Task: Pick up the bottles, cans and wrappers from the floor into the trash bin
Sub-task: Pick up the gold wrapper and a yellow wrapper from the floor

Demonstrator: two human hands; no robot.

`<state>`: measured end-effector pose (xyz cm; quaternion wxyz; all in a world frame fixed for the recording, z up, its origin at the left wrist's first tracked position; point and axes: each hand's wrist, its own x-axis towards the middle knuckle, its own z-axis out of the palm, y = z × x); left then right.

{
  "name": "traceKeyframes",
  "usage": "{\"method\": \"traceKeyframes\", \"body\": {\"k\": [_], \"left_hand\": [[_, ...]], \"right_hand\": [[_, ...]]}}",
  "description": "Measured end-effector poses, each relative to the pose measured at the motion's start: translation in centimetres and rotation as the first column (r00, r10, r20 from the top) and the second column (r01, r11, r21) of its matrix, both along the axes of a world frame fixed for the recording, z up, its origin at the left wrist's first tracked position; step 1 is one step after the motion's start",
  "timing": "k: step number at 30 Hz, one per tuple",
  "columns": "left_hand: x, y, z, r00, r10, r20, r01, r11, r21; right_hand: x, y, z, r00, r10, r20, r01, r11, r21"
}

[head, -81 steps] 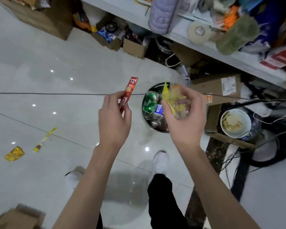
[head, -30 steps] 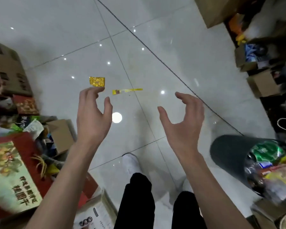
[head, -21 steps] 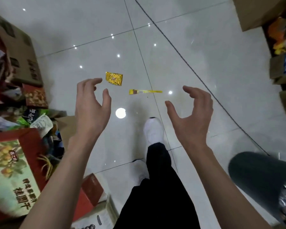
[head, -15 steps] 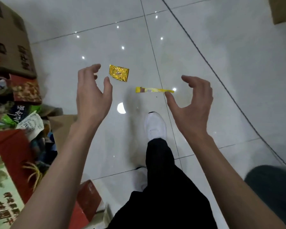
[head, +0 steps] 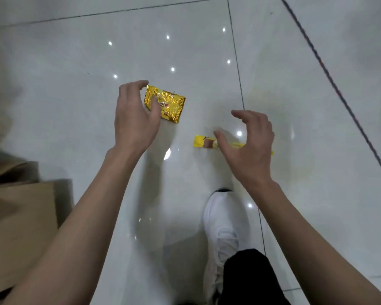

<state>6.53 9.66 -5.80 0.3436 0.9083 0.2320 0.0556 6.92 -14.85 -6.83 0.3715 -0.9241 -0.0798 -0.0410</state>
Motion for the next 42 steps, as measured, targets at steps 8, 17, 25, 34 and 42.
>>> {"method": "traceKeyframes", "body": {"k": [8,17,25,34,42], "left_hand": [[1.1,-1.0,-5.9,0.998,-0.045,-0.041,0.049,0.993,0.11],[1.1,-2.5,-8.3,0.981,-0.128,-0.143,0.16,0.958,0.237],[0.5,-3.5,-8.2,0.983,-0.135,-0.126,0.161,0.959,0.234],[0.0,-2.8,-7.3,0.989,-0.132,-0.066,0.143,0.968,0.207],[-0.4,-2.3,-5.7,0.993,-0.112,0.034,0.102,0.969,0.225]], "right_hand": [[-0.7,1.7,-6.2,0.995,0.093,-0.043,-0.095,0.993,-0.07],[-1.0,0.7,-8.5,0.985,0.17,-0.04,-0.175,0.969,-0.176],[-0.8,0.4,-9.4,0.979,0.203,0.022,-0.196,0.965,-0.174],[-0.7,0.9,-9.2,0.989,0.146,0.027,-0.142,0.983,-0.118],[0.2,1.3,-6.6,0.997,0.071,-0.013,-0.07,0.996,0.054]]}}
